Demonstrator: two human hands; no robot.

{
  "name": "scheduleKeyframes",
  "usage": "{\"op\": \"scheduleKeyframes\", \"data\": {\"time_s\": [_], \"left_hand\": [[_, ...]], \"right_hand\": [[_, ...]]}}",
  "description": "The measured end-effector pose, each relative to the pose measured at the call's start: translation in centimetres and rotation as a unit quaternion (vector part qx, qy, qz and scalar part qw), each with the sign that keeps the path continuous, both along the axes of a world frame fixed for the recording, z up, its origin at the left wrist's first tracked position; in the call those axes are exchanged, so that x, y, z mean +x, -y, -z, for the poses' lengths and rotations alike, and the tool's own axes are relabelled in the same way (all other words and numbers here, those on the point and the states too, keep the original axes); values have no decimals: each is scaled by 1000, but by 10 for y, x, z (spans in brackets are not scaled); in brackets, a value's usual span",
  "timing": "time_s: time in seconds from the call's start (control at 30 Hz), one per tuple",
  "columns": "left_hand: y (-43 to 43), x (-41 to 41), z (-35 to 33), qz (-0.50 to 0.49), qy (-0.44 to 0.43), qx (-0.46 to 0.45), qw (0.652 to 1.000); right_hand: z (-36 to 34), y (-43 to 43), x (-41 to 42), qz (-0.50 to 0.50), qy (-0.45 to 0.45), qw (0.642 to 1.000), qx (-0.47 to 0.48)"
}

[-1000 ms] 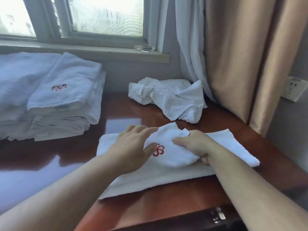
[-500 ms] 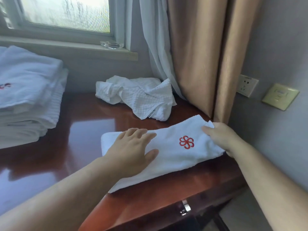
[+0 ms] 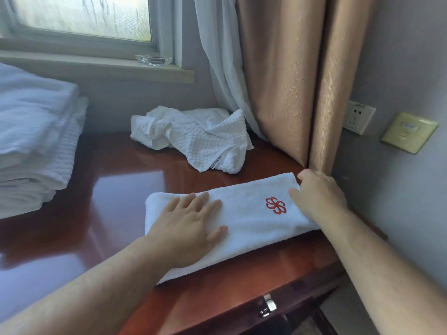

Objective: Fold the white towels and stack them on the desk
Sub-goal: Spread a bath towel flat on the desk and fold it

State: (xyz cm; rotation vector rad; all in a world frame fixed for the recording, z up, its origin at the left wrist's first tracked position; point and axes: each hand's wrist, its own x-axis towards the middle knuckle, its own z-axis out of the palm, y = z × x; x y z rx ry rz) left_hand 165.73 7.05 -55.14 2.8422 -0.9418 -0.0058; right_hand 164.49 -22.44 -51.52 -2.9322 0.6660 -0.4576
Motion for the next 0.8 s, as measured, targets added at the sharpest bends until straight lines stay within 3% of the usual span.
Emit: {"op": "scheduleKeyframes", "data": {"time_s": [0.07, 0.13, 0.23, 0.37, 0.43, 0.5, 0.6, 0.67, 0.8], "left_hand": [[0, 0, 2, 0, 4, 1, 1000], [-3, 1, 2, -2, -4, 8, 1000], [-11, 3, 4, -2, -11, 25, 1000], [-20, 2, 5, -6, -5, 37, 999], [-25, 1, 7, -69, 7, 11, 998], [-34, 1, 6, -198, -19, -48, 979], [-54, -2, -3, -341, -85, -183, 918], [-64, -4, -11, -360, -121, -245, 892], [-83, -7, -29, -376, -213, -264, 862]], "right_hand": [[3, -26, 2, -108, 45, 992, 46], [13, -49, 5, -195, -51, 973, 116], [33, -51, 4, -185, -182, 964, 54], [38, -45, 3, -175, -179, 967, 40], [39, -49, 2, -165, -184, 968, 29], [40, -54, -2, -160, -187, 969, 24], [41, -62, -8, -155, -191, 969, 30], [41, -70, -10, -148, -192, 970, 30], [37, -92, -15, -139, -202, 969, 37]]}}
